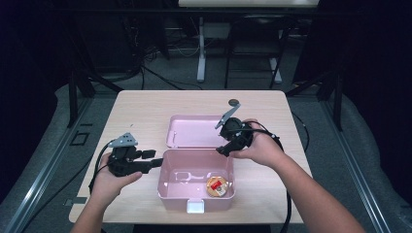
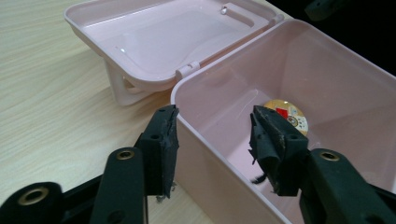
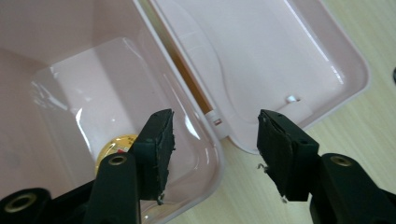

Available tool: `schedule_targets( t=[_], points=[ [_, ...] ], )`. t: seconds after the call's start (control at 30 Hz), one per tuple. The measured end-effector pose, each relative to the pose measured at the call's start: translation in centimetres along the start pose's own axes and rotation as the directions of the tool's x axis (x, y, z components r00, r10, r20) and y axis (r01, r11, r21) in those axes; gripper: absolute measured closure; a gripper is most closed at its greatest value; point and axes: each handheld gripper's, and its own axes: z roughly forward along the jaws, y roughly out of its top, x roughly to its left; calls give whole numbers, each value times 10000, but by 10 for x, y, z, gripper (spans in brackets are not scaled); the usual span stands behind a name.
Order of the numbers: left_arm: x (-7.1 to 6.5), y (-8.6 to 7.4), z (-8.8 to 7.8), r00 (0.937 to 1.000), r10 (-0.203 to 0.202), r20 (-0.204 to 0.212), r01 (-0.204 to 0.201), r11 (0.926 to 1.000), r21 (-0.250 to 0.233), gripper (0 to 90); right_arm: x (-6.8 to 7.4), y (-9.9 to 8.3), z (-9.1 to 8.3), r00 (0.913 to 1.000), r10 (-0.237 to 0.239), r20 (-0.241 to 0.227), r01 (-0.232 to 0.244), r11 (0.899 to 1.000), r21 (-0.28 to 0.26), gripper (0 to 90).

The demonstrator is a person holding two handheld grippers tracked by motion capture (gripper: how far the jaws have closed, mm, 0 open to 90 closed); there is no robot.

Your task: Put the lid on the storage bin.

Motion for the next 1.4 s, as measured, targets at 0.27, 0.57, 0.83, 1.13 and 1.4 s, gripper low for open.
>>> schedule_targets(
  t=[0.27,0.57,0.83,1.13,1.4],
  points=[
    [-4,0,4,9997,222,27,-223,9995,224,674,-2,0,2,9995,276,131,-271,9990,-353,481],
    [-4,-2,9,9993,330,-178,-320,9979,562,769,-11,-1,3,9957,853,363,-822,9933,-810,514],
    [-5,-3,12,9991,397,-152,-385,9966,726,783,-18,-3,3,9906,1313,380,-1266,9861,-1072,524],
    [-3,-4,13,9998,210,2,-210,9969,753,799,-32,-5,10,9779,2020,531,-1946,9735,-1199,539],
    [-4,-3,12,9995,317,-66,-311,9964,792,801,-37,-4,17,9688,2390,659,-2298,9654,-1234,552]
  ],
)
